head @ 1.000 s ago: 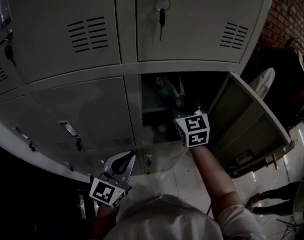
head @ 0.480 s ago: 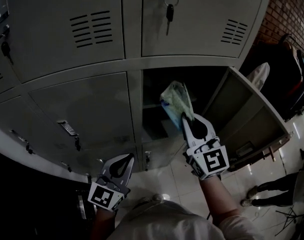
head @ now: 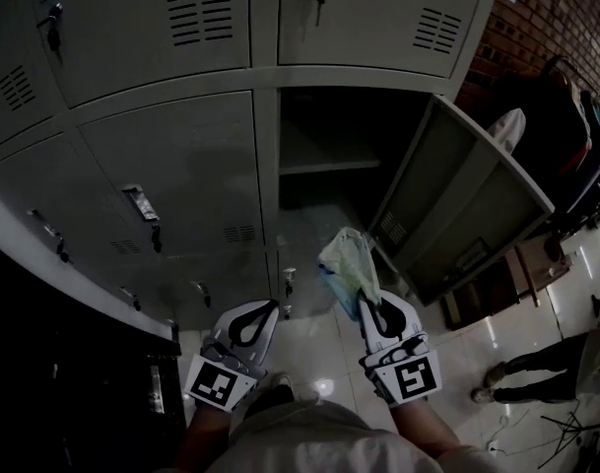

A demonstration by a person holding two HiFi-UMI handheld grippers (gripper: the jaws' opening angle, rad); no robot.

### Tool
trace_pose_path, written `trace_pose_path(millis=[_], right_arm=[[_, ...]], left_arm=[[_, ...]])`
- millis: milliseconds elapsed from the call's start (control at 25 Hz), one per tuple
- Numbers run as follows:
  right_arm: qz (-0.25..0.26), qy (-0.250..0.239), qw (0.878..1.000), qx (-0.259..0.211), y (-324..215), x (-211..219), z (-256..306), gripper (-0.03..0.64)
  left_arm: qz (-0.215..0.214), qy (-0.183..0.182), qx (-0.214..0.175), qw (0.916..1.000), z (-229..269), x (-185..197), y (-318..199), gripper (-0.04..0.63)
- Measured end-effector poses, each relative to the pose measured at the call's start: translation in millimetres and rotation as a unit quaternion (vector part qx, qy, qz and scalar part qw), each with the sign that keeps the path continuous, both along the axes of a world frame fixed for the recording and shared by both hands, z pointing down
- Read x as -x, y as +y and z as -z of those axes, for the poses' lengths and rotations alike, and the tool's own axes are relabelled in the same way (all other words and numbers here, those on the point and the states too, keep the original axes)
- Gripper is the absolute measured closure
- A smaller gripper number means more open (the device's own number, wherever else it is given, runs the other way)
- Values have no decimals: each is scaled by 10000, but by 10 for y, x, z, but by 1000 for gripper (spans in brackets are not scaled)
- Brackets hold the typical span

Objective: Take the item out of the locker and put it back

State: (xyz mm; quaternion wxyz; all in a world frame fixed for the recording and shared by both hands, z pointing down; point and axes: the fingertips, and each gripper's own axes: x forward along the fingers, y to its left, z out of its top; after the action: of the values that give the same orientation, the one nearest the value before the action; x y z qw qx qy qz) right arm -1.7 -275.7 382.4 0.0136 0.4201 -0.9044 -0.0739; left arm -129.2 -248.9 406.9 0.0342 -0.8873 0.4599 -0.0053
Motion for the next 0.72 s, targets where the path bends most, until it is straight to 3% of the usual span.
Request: trace_pose_path(millis=[280, 480, 720], right_arm=[[346, -48, 9994, -14, 880, -477, -51, 600], [619, 28, 9979, 168, 1607, -857, -205, 600], [818, -114, 9961, 318, 2148, -1060, -208, 600]], left_arm=[[565, 118, -142, 9982, 33, -410, 929, 595], [672, -86, 31, 9977, -63, -875, 1690, 595], [858, 56, -97, 9963, 52, -1105, 2244, 595]])
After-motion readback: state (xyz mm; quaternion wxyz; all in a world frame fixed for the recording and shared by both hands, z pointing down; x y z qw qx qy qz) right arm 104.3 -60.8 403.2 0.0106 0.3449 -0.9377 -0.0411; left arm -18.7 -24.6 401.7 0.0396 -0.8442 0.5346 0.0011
